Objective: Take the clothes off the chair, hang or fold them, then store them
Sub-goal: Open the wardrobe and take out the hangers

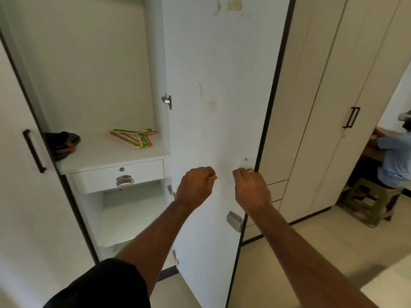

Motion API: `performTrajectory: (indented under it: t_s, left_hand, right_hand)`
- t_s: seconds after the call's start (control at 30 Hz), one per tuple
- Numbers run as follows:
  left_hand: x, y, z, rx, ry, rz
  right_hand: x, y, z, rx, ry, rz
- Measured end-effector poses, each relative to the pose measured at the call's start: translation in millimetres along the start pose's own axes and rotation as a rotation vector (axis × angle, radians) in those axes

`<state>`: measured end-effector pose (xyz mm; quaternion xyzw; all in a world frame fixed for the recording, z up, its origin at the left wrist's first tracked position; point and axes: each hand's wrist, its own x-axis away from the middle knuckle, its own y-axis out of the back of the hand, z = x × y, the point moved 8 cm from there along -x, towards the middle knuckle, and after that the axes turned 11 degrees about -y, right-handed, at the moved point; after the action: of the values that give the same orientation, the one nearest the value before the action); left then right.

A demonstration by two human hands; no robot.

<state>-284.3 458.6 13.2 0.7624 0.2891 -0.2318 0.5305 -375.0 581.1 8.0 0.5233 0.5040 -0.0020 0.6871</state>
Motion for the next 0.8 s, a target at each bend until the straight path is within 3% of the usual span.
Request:
performTrajectory:
  t_s: [0.3,0.6,0.8]
  left_hand:
    - [58.1,72.6,90.9,-0.163,0.193,-0.018]
    - [143.2,220.4,233.1,-0.372,0.495,-0.177]
    - [162.5,294.8,319.6,-0.418,0.598,-0.314]
  right_hand:
    - [-9.8,-19.4,145.9,-0.14,0.148,0.024]
    - [-47.6,-33.6,367.1,-0.37,0.345,0.091]
    - [-79.7,-40.3,464.1,-0.422,0.385,0.123]
